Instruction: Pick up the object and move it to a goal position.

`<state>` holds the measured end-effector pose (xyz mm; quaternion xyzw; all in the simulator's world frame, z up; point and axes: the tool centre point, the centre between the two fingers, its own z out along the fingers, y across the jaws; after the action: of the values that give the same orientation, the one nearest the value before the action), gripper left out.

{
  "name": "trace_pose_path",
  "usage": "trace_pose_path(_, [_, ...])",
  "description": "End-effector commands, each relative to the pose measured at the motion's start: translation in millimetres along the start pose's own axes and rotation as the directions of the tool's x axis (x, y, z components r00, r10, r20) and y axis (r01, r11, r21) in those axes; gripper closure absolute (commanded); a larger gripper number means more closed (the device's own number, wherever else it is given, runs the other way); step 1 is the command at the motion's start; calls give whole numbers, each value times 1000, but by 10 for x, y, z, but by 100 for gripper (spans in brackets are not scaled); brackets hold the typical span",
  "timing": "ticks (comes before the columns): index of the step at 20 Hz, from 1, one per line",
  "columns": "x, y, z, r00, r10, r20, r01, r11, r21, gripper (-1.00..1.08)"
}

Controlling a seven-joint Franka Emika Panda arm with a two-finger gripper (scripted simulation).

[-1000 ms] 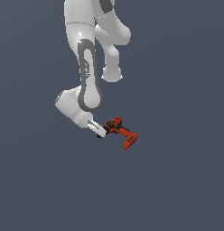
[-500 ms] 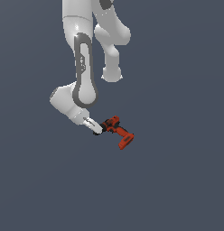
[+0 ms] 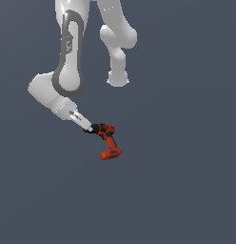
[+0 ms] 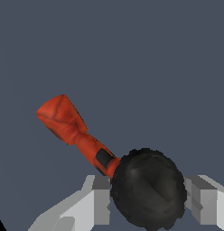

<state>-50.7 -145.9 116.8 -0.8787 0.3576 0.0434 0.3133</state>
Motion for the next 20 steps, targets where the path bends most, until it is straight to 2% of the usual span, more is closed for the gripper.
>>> trace_pose_path(1, [26, 11, -331, 1000, -2, -4, 2, 1000, 1, 108])
trace_pose_path(11, [138, 123, -1495, 1000, -3, -2, 3, 1000, -2, 108])
trace_pose_path(20, [226, 166, -2115, 1000, -6, 0, 6, 1000, 1, 108])
